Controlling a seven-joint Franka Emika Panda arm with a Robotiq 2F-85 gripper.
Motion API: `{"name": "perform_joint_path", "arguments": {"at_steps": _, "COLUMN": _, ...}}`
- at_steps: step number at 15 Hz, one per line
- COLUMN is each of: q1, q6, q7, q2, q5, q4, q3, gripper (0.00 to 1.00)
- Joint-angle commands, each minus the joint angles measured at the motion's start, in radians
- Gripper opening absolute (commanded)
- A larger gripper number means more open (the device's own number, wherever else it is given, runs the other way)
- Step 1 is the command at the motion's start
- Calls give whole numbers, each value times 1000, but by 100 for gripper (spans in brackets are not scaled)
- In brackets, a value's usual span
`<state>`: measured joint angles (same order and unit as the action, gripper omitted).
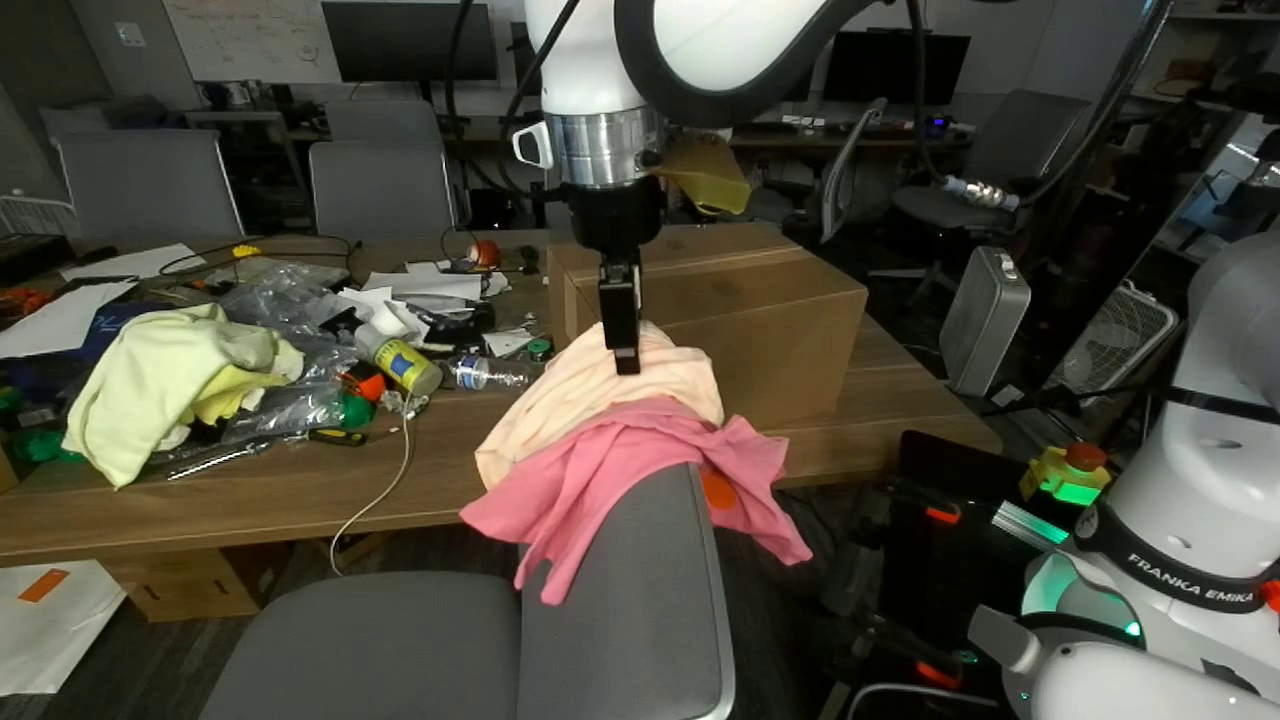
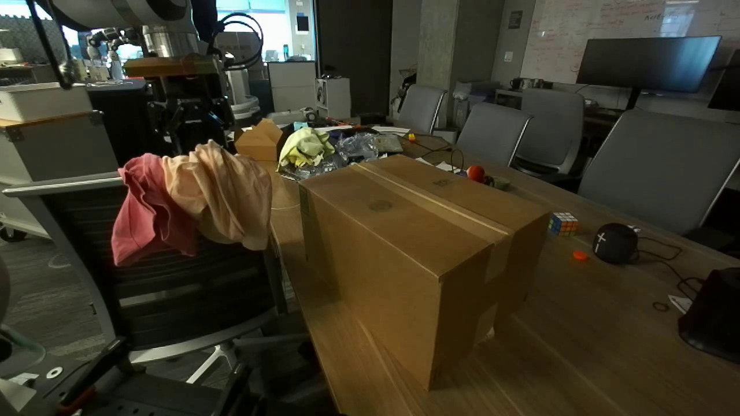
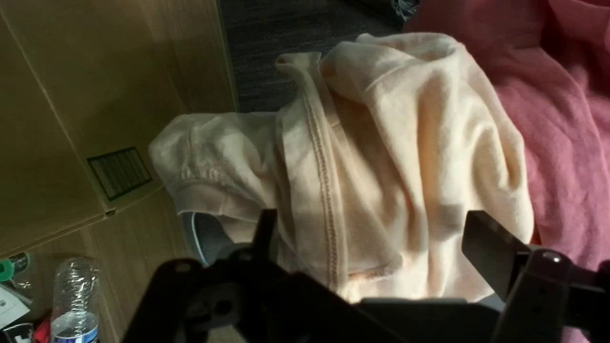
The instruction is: Place the t-shirts on the brown box
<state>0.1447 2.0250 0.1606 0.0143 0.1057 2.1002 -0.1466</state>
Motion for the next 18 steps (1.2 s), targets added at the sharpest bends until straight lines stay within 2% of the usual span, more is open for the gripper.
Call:
{"name": "perform_joint_path", "arguments": {"at_steps": 1, "q1": 3, "q6": -22, "q7": -17, "q2": 39, "q5": 6, "q4": -51, "q3": -2, "gripper": 100}}
{"name": "perform_joint_path", "arguments": {"at_steps": 7, "q1": 1, "q6": -30, "q7": -45, "q2": 67, "q5": 39, "q4": -69, "q3": 4, "gripper": 100}}
{"name": "perform_joint_path", "arguments": {"at_steps": 8, "q1": 1, "q6": -27, "q7": -47, "q2": 70, "q5": 43, "q4": -69, "q3": 4, "gripper": 75}}
{"name": "perform_joint_path", "arguments": {"at_steps": 9, "q1": 2, "q6": -29, "q7": -51, "q2": 71, "q5": 48, "q4": -70, "q3": 5, "gripper": 74}}
{"name": "perform_joint_path", "arguments": {"at_steps": 10, "q1": 2, "q6": -27, "q7": -54, "q2": 71, "q5": 53, "q4": -70, "q3": 5, "gripper": 68}}
{"name": "perform_joint_path", "arguments": {"at_steps": 16, "q1": 1, "q6": -29, "q7": -70, "q2": 69, "q5": 67, "q4": -78, "q3": 6, "gripper": 20}}
{"name": "perform_joint_path", "arguments": {"at_steps": 17, "q1": 1, "q6": -29, "q7": -73, "q2": 67, "q5": 69, "q4": -79, "q3": 7, "gripper": 13}}
{"name": "perform_joint_path", "arguments": {"at_steps": 18, "q1": 0, "q6": -29, "q7": -76, "q2": 64, "q5": 70, "q4": -80, "q3": 8, "gripper": 12}}
